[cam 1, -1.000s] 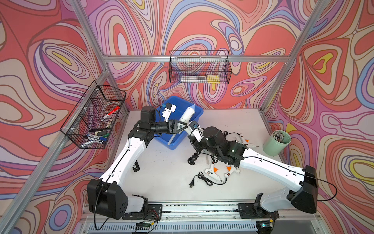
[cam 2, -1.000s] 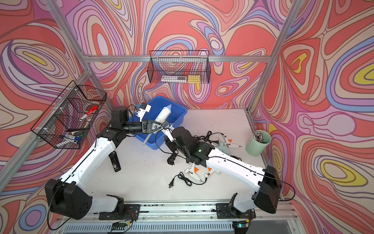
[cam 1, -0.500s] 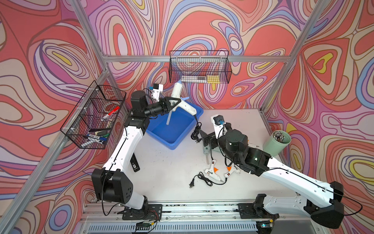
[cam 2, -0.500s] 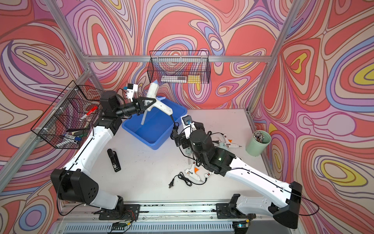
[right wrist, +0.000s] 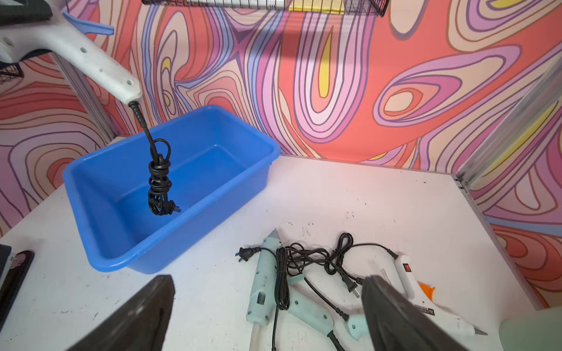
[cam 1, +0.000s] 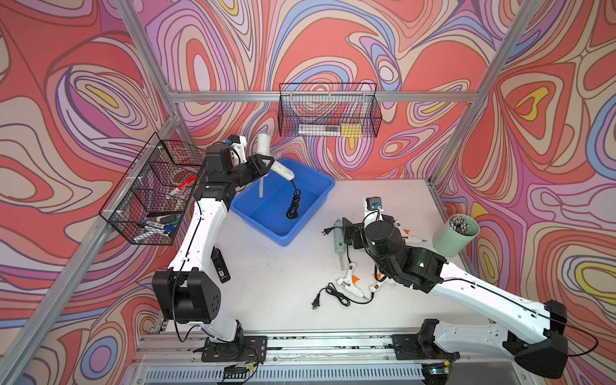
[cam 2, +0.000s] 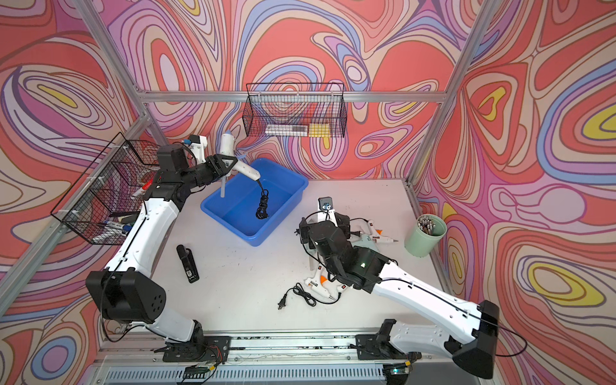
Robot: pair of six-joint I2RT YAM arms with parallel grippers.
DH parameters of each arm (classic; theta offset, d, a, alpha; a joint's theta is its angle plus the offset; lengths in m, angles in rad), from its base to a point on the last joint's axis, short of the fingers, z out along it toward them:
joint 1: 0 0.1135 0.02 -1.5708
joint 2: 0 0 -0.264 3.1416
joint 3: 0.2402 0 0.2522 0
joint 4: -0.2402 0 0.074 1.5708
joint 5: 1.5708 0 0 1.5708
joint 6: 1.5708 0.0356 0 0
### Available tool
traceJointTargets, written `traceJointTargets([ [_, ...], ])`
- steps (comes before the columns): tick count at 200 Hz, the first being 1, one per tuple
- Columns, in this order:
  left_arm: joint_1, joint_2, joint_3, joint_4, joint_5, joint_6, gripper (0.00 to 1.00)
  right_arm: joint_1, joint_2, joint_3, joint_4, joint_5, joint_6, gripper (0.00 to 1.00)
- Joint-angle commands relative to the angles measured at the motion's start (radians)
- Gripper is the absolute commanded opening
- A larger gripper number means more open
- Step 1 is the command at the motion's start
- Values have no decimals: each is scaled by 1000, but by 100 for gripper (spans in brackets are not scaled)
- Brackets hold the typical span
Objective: Put the hot melt glue gun into the storage box
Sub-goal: Place the hot melt adhesive gun in the storage box.
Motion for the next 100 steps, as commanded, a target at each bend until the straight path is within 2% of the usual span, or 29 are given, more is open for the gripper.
traceJointTargets([
  [1,1,35,41,-52,-86,127,0,3,70,43,-138,16,96,98],
  [47,-5,129,-25,-68,-98,126,0,2,208,132,-360,51,246,98],
  [100,-41,262,-53,-47,-103,132,0,-40,241,105,-449,4,361,98],
])
